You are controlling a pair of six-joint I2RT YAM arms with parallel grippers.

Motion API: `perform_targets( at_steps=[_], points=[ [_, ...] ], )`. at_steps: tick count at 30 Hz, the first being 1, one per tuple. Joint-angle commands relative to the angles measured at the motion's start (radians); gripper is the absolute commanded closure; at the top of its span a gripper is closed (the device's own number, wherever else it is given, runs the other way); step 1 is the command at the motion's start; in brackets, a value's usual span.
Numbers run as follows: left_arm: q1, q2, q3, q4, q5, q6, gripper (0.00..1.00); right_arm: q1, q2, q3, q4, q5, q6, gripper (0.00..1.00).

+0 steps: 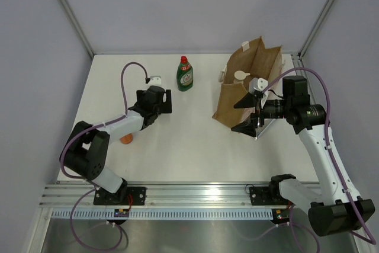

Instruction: Place the personal care products into the canvas bag

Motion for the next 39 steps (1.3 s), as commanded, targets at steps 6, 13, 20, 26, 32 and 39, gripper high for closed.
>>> perform_targets(
  at_steps=[6, 13, 20, 26, 32, 39],
  points=[
    [0.034, 0.109, 0.154, 0.055, -0.013, 0.023, 0.09, 0.053, -0.048, -0.028, 0.005, 0.082, -0.073, 0.0],
    [0.036, 0.109, 0.176, 0.095, 0.034, 0.074, 0.46, 0.182, -0.026, -0.019, 0.025, 0.229, -0.03, 0.01],
    [0.042, -0.052, 0.107, 0.163, 0.357, 0.005, 0.94, 0.28, 0.021, -0.003, 0.095, 0.417, 0.082, 0.02],
    [0.051, -0.155, 0.108, 0.114, 0.748, -0.211, 1.0, 0.398, 0.124, 0.062, 0.155, 0.682, 0.266, 0.01],
    [0.05, -0.213, 0.032, 0.307, 1.016, -0.546, 1.0, 0.561, 0.239, 0.086, 0.32, 1.007, 0.53, 0.0],
    [0.045, -0.272, -0.016, 0.411, 1.071, -0.73, 1.0, 0.619, 0.319, 0.125, 0.445, 1.032, 0.57, 0.01]
  ],
)
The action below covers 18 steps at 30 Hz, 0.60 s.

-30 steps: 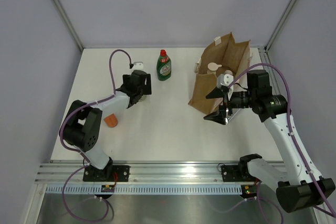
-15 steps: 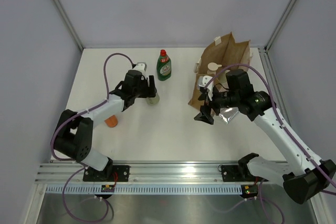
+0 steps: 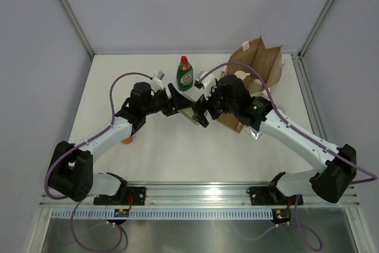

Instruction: Place the personal care products into the canvas bag

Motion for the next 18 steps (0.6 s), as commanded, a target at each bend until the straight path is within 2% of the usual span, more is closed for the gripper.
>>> perform_targets(
  at_steps=[1, 9, 15, 18],
  points=[
    [-0.001, -0.084, 0.016, 0.239, 0.118, -0.173, 1.0, 0.021, 0.062, 0.072, 0.097, 0.085, 0.059, 0.01],
    [-0.009, -0.1, -0.001, 0.337, 0.149, -0.29, 1.0, 0.032, 0.158, 0.097, 0.069, 0.066, -0.026, 0.01],
    [-0.019, -0.108, -0.016, 0.398, 0.166, -0.342, 1.0, 0.029, 0.195, 0.14, 0.02, 0.128, -0.153, 0.0],
    [-0.019, -0.123, -0.009, 0.353, 0.157, -0.315, 1.0, 0.029, 0.179, 0.163, 0.0, 0.065, -0.164, 0.1]
  ],
)
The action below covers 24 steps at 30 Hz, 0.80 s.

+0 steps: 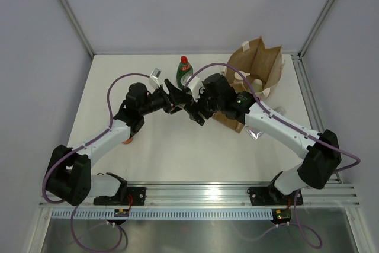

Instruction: Place the personal care products into the canvas bag

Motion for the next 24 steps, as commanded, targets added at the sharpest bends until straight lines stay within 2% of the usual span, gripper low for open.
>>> perform_targets(
  at_steps=[1, 3, 4, 5, 6, 7, 8, 10, 11, 14, 17, 20, 24],
  points=[
    [-0.013, -0.082, 0.033, 0.152, 0.073, -0.051, 1.0, 0.002, -0.018, 0.076, 0.004, -0.018, -0.058, 0.24],
    [-0.013, -0.082, 0.03, 0.157, 0.07, -0.054, 0.99, -0.003, -0.026, 0.088, -0.017, -0.059, -0.067, 0.49],
    [-0.013, -0.082, 0.03, 0.157, 0.064, -0.057, 0.94, -0.006, -0.028, 0.088, -0.025, -0.074, -0.067, 0.63],
    [-0.013, -0.08, 0.028, 0.158, 0.062, -0.057, 0.91, -0.011, -0.029, 0.089, -0.034, -0.09, -0.064, 0.81],
    [-0.013, -0.083, 0.027, 0.157, 0.056, -0.062, 0.84, -0.017, -0.032, 0.093, -0.04, -0.125, -0.065, 0.87],
    [-0.013, -0.083, 0.027, 0.155, 0.042, -0.062, 0.67, -0.02, -0.038, 0.093, -0.046, -0.145, -0.065, 0.95],
    [-0.013, -0.086, 0.028, 0.146, 0.039, -0.059, 0.58, -0.03, -0.049, 0.093, -0.052, -0.189, -0.062, 1.0],
    [-0.013, -0.086, 0.033, 0.14, 0.035, -0.057, 0.41, -0.041, -0.058, 0.094, -0.063, -0.232, -0.061, 1.0],
    [-0.013, -0.088, 0.038, 0.137, 0.033, -0.051, 0.28, -0.049, -0.063, 0.096, -0.071, -0.254, -0.058, 1.0],
    [-0.013, -0.103, 0.061, 0.096, 0.005, -0.016, 0.09, -0.075, -0.084, 0.094, -0.085, -0.334, -0.056, 1.0],
    [-0.011, -0.121, 0.108, -0.01, -0.048, 0.083, 0.02, -0.093, -0.107, 0.086, -0.098, -0.392, -0.064, 1.0],
    [-0.009, -0.15, 0.18, -0.218, -0.14, 0.217, 0.01, -0.106, -0.133, 0.063, -0.103, -0.432, -0.068, 1.0],
    [0.003, -0.195, 0.231, -0.36, -0.249, 0.334, 0.01, -0.15, -0.181, 0.065, -0.111, -0.464, -0.056, 1.0]
  ],
)
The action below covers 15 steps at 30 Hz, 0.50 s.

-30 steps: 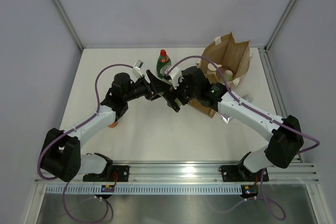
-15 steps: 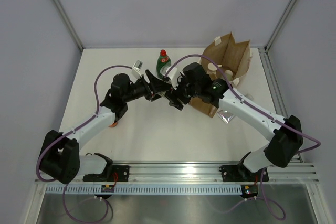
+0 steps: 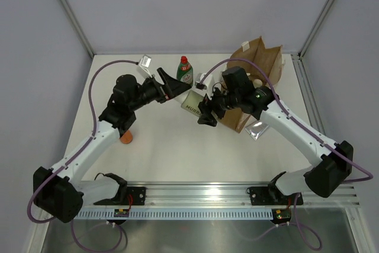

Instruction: Place the personal care products into the canvas bag

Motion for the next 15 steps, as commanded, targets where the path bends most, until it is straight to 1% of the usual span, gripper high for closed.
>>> perform_targets(
  at_steps=[1, 2, 3, 4, 6, 8, 9, 10, 11, 12, 13, 14, 15],
  points=[
    [0.012, -0.083, 0.085, -0.153, -0.174, 0.188, 0.01, -0.047, -0.099, 0.031, 0.054, -0.1, 0.009, 1.0],
    [0.013, -0.095, 0.098, -0.219, -0.205, 0.251, 0.01, -0.074, -0.108, 0.044, 0.05, -0.12, 0.02, 1.0],
    [0.012, -0.109, 0.102, -0.244, -0.258, 0.277, 0.01, -0.09, -0.123, 0.054, 0.044, -0.129, 0.024, 1.0],
    [0.017, -0.141, 0.102, -0.262, -0.28, 0.302, 0.01, -0.102, -0.131, 0.065, 0.033, -0.137, 0.027, 1.0],
    [0.018, -0.178, 0.094, -0.322, -0.34, 0.381, 0.01, -0.165, -0.152, 0.113, 0.025, -0.177, 0.057, 1.0],
    [0.018, -0.236, 0.086, -0.388, -0.369, 0.462, 0.01, -0.212, -0.163, 0.166, 0.018, -0.185, 0.101, 1.0],
    [0.018, -0.259, 0.076, -0.413, -0.407, 0.492, 0.01, -0.263, -0.175, 0.179, 0.025, -0.171, 0.125, 1.0],
    [0.018, -0.282, 0.065, -0.434, -0.43, 0.516, 0.01, -0.286, -0.181, 0.188, 0.054, -0.14, 0.153, 1.0],
    [0.018, -0.342, 0.051, -0.471, -0.455, 0.561, 0.01, -0.307, -0.186, 0.198, 0.074, -0.047, 0.223, 1.0],
    [0.018, -0.374, 0.018, -0.486, -0.495, 0.578, 0.01, -0.358, -0.188, 0.2, 0.092, -0.007, 0.256, 1.0],
    [0.018, -0.408, -0.001, -0.5, -0.527, 0.608, 0.01, -0.381, -0.185, 0.199, 0.134, 0.043, 0.33, 1.0],
    [0.018, -0.48, -0.021, -0.528, -0.547, 0.621, 0.01, -0.403, -0.181, 0.197, 0.152, 0.146, 0.381, 1.0],
    [0.018, -0.515, -0.039, -0.542, -0.575, 0.63, 0.01, -0.451, -0.168, 0.193, 0.169, 0.191, 0.427, 1.0]
  ],
)
